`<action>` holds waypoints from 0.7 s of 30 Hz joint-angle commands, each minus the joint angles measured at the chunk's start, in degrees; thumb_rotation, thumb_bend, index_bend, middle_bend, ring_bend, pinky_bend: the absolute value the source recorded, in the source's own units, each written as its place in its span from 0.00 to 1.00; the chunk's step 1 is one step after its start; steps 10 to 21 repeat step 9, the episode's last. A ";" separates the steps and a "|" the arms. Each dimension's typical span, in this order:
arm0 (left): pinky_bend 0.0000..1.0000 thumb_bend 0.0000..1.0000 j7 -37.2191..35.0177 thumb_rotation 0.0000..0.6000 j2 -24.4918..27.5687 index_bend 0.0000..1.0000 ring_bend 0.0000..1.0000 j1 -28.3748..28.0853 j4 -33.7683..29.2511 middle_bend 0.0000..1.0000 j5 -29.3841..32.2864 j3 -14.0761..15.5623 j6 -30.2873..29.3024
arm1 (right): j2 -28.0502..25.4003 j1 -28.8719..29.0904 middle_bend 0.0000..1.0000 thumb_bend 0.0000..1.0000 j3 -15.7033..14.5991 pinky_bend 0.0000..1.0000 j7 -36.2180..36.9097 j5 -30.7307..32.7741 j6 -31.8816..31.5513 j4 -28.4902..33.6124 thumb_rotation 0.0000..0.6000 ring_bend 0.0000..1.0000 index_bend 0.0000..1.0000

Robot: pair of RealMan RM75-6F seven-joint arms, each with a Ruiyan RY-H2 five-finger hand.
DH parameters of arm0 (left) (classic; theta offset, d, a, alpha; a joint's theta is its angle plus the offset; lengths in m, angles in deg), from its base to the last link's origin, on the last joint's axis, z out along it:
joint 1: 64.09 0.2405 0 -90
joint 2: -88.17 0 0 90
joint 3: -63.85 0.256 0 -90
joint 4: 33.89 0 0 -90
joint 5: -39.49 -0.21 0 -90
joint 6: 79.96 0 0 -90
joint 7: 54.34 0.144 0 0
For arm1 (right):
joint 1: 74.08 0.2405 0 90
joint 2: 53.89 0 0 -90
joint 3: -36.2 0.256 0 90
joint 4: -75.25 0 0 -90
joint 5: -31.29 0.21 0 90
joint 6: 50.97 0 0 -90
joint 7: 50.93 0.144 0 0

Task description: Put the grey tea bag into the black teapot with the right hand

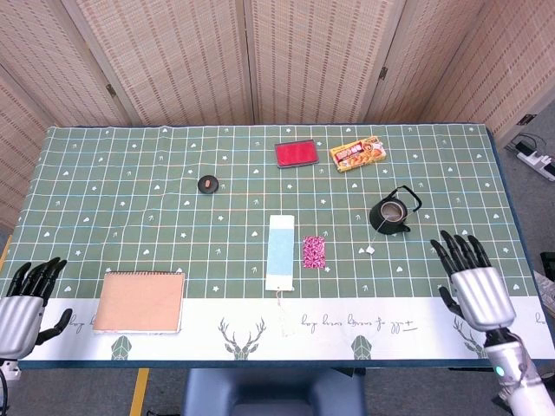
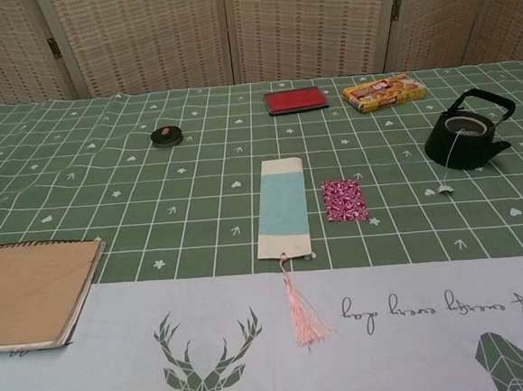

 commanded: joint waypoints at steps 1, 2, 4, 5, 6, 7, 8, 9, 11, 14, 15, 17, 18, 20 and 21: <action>0.01 0.34 0.94 1.00 -0.44 0.00 0.08 0.04 0.39 0.04 -1.56 0.49 -0.90 | 1.46 -5.16 0.00 0.41 -1.66 0.00 7.29 -3.76 -5.52 -5.65 1.00 0.00 0.00; 0.01 0.34 1.18 1.00 -0.57 0.00 0.08 0.09 0.47 0.04 -1.87 0.61 -1.08 | 1.47 -5.21 0.00 0.41 -1.47 0.00 9.33 -3.27 -4.89 -6.38 1.00 0.00 0.00; 0.01 0.34 1.07 1.00 -0.67 0.00 0.08 0.24 0.46 0.04 -2.28 0.80 -1.42 | 0.63 -4.63 0.00 0.40 -1.01 0.00 12.18 -2.58 -2.98 -7.03 1.00 0.00 0.00; 0.01 0.34 0.95 1.00 -0.67 0.00 0.08 0.35 0.46 0.04 -2.30 0.82 -1.60 | 0.41 -4.44 0.00 0.40 -0.42 0.00 13.64 -2.09 -2.41 -7.28 1.00 0.00 0.00; 0.01 0.34 0.88 1.00 -0.66 0.00 0.08 0.41 0.44 0.04 -2.22 0.78 -1.71 | 0.23 -4.33 0.00 0.40 -0.20 0.00 14.06 -1.93 -1.93 -7.48 1.00 0.00 0.00; 0.01 0.34 0.88 1.00 -0.69 0.00 0.08 0.47 0.46 0.04 -2.00 0.69 -1.77 | 0.00 -4.25 0.00 0.40 -0.05 0.00 14.53 -1.94 -1.41 -7.55 1.00 0.00 0.00; 0.01 0.34 0.98 1.00 -0.71 0.00 0.08 0.51 0.47 0.04 -1.75 0.63 -1.71 | -0.08 -4.22 0.00 0.40 0.11 0.00 14.87 -2.02 -1.19 -7.54 1.00 0.00 0.00; 0.01 0.34 1.19 1.00 -0.74 0.00 0.08 0.55 0.43 0.04 -1.47 0.57 -1.61 | -0.10 -4.20 0.00 0.40 0.27 0.00 14.99 -2.11 -1.00 -7.59 1.00 0.00 0.00; 0.01 0.34 1.19 1.00 -0.74 0.00 0.08 0.55 0.43 0.04 -1.47 0.57 -1.61 | -0.10 -4.20 0.00 0.40 0.27 0.00 14.99 -2.11 -1.00 -7.59 1.00 0.00 0.00; 0.01 0.34 1.19 1.00 -0.74 0.00 0.08 0.55 0.43 0.04 -1.47 0.57 -1.61 | -0.10 -4.20 0.00 0.40 0.27 0.00 14.99 -2.11 -1.00 -7.59 1.00 0.00 0.00; 0.01 0.34 1.19 1.00 -0.74 0.00 0.08 0.55 0.43 0.04 -1.47 0.57 -1.61 | -0.10 -4.20 0.00 0.40 0.27 0.00 14.99 -2.11 -1.00 -7.59 1.00 0.00 0.00; 0.01 0.34 1.19 1.00 -0.74 0.00 0.08 0.55 0.43 0.04 -1.47 0.57 -1.61 | -0.10 -4.20 0.00 0.40 0.27 0.00 14.99 -2.11 -1.00 -7.59 1.00 0.00 0.00; 0.01 0.34 1.19 1.00 -0.74 0.00 0.08 0.55 0.43 0.04 -1.47 0.57 -1.61 | -0.10 -4.20 0.00 0.40 0.27 0.00 14.99 -2.11 -1.00 -7.59 1.00 0.00 0.00; 0.01 0.34 1.19 1.00 -0.74 0.00 0.08 0.55 0.43 0.04 -1.47 0.57 -1.61 | -0.10 -4.20 0.00 0.40 0.27 0.00 14.99 -2.11 -1.00 -7.59 1.00 0.00 0.00; 0.01 0.34 1.19 1.00 -0.74 0.00 0.08 0.55 0.43 0.04 -1.47 0.57 -1.61 | -0.10 -4.20 0.00 0.40 0.27 0.00 14.99 -2.11 -1.00 -7.59 1.00 0.00 0.00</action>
